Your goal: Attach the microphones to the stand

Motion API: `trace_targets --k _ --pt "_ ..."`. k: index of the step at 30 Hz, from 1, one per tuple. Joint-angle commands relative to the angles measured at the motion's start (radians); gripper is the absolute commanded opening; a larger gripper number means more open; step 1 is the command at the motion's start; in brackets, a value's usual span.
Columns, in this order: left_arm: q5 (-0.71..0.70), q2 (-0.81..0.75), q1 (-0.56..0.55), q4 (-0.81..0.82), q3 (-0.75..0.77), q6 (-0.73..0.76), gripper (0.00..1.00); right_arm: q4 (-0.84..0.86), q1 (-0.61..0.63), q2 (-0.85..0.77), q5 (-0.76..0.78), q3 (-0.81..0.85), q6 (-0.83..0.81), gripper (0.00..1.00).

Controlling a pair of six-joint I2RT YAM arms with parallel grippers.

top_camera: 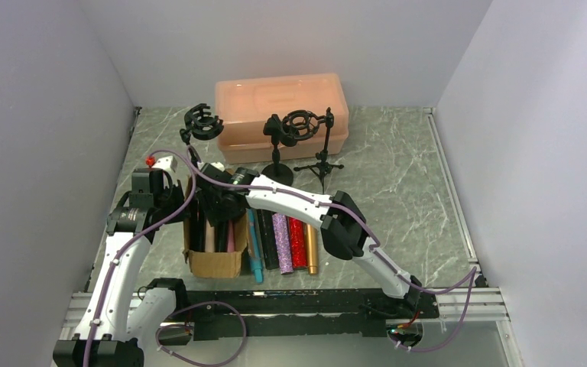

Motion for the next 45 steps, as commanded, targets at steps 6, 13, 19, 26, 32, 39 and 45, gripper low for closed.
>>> trace_targets --k 6,13,19,26,32,39,45 --pt "0.062 -0.025 0.0 0.073 0.056 -0.004 0.0 0.179 -0.006 -0.027 -0.017 -0.101 -0.04 0.45" --pt "0.06 -0.029 0.0 0.066 0.054 0.01 0.0 0.349 -0.008 -0.133 -0.058 -0.232 -0.06 0.21" --pt "0.038 -0.035 0.002 0.058 0.066 0.019 0.0 0.383 -0.008 -0.158 -0.088 -0.241 -0.071 0.07" --pt "-0.019 -0.037 0.0 0.058 0.053 0.034 0.0 0.387 -0.028 -0.295 -0.098 -0.271 -0.071 0.02" --pt "-0.035 -0.034 0.001 0.063 0.049 0.036 0.0 0.395 -0.064 -0.447 -0.139 -0.336 -0.065 0.0" --pt "-0.039 -0.031 0.001 0.059 0.051 0.04 0.0 0.346 -0.125 -0.633 -0.169 -0.443 -0.101 0.0" --pt "-0.036 -0.031 0.0 0.057 0.054 0.049 0.0 0.261 -0.237 -0.876 -0.129 -0.73 -0.145 0.0"
